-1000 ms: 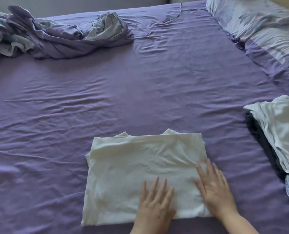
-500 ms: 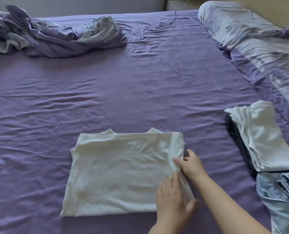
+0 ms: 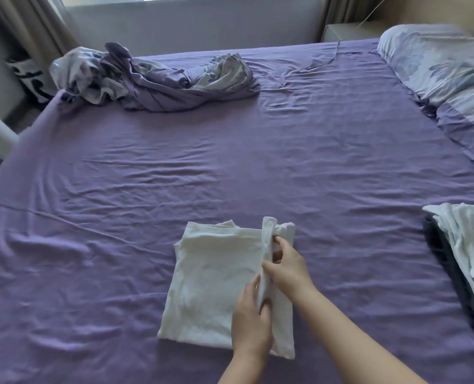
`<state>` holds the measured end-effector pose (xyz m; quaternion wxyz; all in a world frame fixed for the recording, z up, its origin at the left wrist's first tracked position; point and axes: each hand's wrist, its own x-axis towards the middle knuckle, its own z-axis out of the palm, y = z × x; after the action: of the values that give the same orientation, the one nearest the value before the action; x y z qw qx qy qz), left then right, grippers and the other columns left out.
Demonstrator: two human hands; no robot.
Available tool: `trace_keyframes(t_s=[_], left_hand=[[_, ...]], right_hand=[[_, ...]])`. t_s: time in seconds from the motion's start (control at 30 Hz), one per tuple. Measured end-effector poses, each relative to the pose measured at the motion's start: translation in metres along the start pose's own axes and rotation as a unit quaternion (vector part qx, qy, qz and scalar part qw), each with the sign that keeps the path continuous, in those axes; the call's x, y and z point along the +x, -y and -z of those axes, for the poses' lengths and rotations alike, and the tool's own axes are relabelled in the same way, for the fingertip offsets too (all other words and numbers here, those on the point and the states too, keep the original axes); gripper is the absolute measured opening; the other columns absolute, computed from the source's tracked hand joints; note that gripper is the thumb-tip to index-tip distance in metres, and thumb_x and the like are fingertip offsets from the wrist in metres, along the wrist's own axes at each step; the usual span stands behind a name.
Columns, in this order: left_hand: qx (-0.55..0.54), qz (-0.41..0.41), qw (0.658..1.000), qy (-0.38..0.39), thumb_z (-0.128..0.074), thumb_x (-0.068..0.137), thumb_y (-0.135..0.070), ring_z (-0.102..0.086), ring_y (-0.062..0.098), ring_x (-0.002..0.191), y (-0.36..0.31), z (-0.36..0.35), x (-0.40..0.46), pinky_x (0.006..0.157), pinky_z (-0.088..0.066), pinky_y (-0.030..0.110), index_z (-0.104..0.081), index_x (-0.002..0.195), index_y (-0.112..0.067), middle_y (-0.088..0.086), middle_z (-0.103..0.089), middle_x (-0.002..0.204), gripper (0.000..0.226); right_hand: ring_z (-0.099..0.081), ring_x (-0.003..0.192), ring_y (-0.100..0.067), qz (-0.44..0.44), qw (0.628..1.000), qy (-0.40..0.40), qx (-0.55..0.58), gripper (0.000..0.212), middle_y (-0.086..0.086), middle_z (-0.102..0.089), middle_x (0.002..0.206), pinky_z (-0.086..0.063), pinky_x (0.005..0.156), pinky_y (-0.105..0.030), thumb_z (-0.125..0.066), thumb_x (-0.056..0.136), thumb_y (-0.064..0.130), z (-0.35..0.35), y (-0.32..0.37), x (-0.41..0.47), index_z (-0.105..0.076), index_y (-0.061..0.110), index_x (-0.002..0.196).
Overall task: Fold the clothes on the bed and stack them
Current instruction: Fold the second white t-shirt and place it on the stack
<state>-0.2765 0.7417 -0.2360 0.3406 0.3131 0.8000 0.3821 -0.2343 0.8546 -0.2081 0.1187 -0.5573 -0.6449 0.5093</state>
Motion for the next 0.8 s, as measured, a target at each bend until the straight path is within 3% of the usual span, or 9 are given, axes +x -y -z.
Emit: trace_keyframes(t_s=[0.1,0.2,0.3,0.43,0.57,0.67,0.73,0.8], left_hand=[[-0.042,0.023,0.999,-0.021,-0.057,0.083,-0.012,-0.060,0.004,0.107,0.019,0.044,0.007,0.093,-0.046,0.024,-0.050,0.112,-0.048,-0.013,-0.064,0.115,0.047],[-0.053,0.039,0.996,-0.053,-0.058,0.084,-0.011,-0.061,0.003,0.102,0.040,0.081,0.013,0.091,-0.047,0.024,-0.057,0.113,-0.042,-0.018,-0.065,0.106,0.043],[0.007,0.061,0.995,-0.083,-0.059,0.084,-0.008,-0.061,0.007,0.098,0.063,0.110,0.022,0.085,-0.045,0.020,-0.062,0.116,-0.034,-0.016,-0.065,0.100,0.041],[0.034,0.090,0.991,-0.096,-0.052,0.072,-0.028,-0.061,0.017,0.091,0.082,0.128,0.035,0.082,-0.049,0.035,-0.068,0.104,-0.032,-0.010,-0.070,0.090,0.035],[0.152,0.110,0.977,-0.101,-0.061,0.082,-0.028,-0.052,0.021,0.101,0.101,0.135,0.048,0.088,-0.040,0.028,-0.065,0.106,-0.028,-0.004,-0.063,0.103,0.024],[0.069,0.125,0.988,-0.062,-0.065,0.081,-0.024,-0.051,0.018,0.110,0.100,0.134,0.054,0.093,-0.039,0.026,-0.053,0.124,-0.021,0.001,-0.054,0.116,0.044],[0.058,0.134,0.988,-0.047,-0.066,0.081,-0.032,-0.052,0.020,0.112,0.091,0.132,0.059,0.095,-0.042,0.030,-0.047,0.129,-0.019,0.003,-0.052,0.120,0.054],[0.062,0.155,0.985,-0.044,-0.065,0.082,-0.041,-0.053,0.024,0.110,0.084,0.128,0.067,0.093,-0.043,0.031,-0.047,0.128,-0.017,0.006,-0.050,0.120,0.055]], right_hand=[[-0.058,0.103,-0.021,0.068,0.997,0.004,-0.041,0.062,-0.005,-0.060,0.116,-0.045,0.088,-0.029,-0.056,0.078,0.009,-0.048,0.021,-0.003,-0.041,0.019,0.137],[-0.054,0.109,-0.020,0.113,0.991,0.037,-0.062,0.062,-0.001,-0.056,0.122,-0.044,0.089,-0.028,-0.052,0.082,0.009,-0.092,0.041,-0.005,-0.035,0.020,0.141],[-0.055,0.106,-0.019,0.119,0.988,0.060,-0.077,0.057,0.002,-0.058,0.117,-0.046,0.086,-0.031,-0.050,0.083,0.008,-0.126,0.051,-0.002,-0.039,0.022,0.137],[-0.057,0.097,-0.024,0.137,0.983,0.066,-0.099,0.033,0.001,-0.058,0.098,-0.046,0.078,-0.034,-0.048,0.083,0.005,-0.153,0.062,0.008,-0.049,0.017,0.113],[-0.047,0.121,-0.022,0.187,0.964,0.130,-0.140,0.054,-0.002,-0.051,0.132,-0.037,0.098,-0.028,-0.047,0.089,0.008,-0.165,0.056,0.011,-0.035,0.017,0.141],[-0.026,0.138,-0.020,0.169,0.949,0.041,-0.262,0.055,0.003,-0.036,0.148,-0.022,0.110,-0.034,-0.046,0.090,0.014,-0.151,0.031,0.009,-0.033,0.022,0.143],[-0.015,0.143,-0.022,0.100,0.941,-0.052,-0.320,0.060,-0.001,-0.022,0.155,-0.015,0.113,-0.040,-0.048,0.090,0.019,-0.131,0.012,0.008,-0.027,0.025,0.146],[-0.015,0.142,-0.027,0.007,0.945,-0.089,-0.316,0.068,-0.008,-0.011,0.157,-0.020,0.111,-0.041,-0.050,0.090,0.026,-0.113,-0.004,0.005,-0.016,0.023,0.149]])
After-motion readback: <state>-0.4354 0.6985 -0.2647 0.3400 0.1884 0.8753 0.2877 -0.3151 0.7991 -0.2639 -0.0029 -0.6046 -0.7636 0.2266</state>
